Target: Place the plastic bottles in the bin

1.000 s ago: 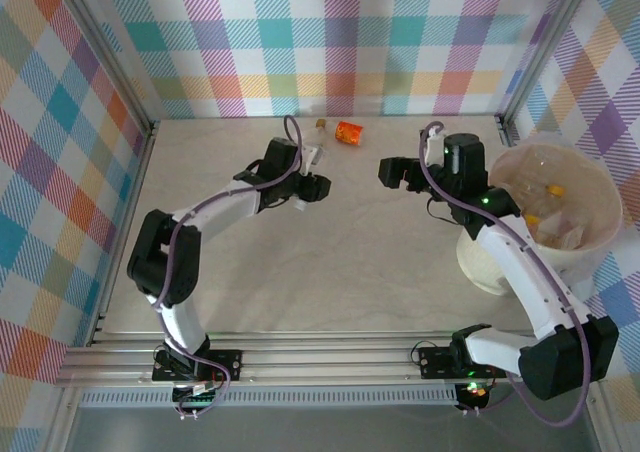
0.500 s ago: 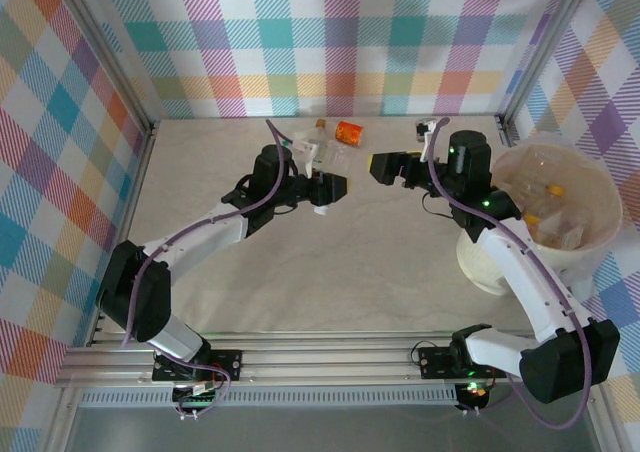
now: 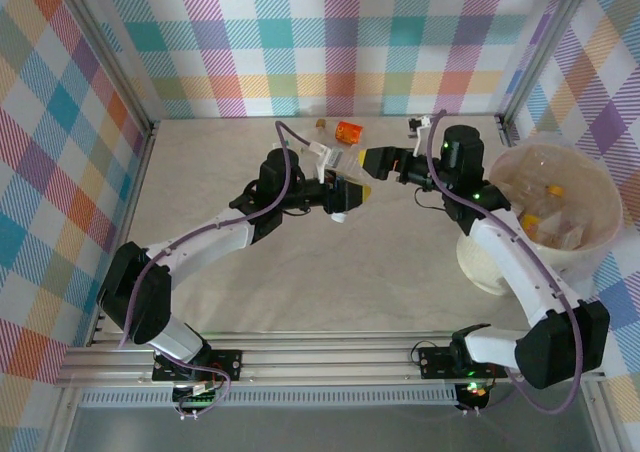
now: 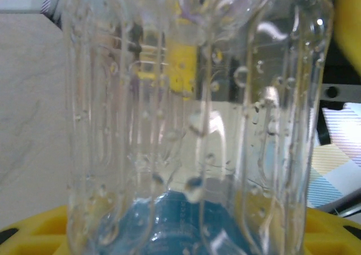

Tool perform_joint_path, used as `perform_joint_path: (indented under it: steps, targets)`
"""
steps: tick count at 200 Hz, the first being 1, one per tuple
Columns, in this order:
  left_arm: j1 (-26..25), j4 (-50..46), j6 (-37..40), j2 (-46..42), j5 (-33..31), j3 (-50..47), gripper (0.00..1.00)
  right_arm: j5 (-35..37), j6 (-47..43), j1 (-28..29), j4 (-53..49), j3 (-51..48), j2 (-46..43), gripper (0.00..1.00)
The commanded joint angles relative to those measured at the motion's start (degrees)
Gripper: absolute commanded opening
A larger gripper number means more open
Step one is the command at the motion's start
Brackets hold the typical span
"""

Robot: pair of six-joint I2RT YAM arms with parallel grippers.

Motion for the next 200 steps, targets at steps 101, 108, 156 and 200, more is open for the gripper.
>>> perform_joint_path:
  steps: [101,108,156,200]
  targets:
    - [-2.27,1.57,0.28,1.47,2.22,3.66,0.48,-10.34,1.1,1.5,2.22,2.77,2.89,0.84]
    - [-2.29,1.44,0.25,1.68,2.16,3.78,0.48,-9.84,0.76,1.62,1.74,2.77,2.81,0.8]
    - [-2.27,0.13,0.76,2.3,0.88,4.26,0.49,-5.58,-1.55,1.71,-1.32,3.29,1.89,0.62]
    - [-2.3,-4.59,1.36,2.58,-3.37,5.4,0.81,-0.17,-2.48,1.71,-4.79,4.4,1.01,0.53]
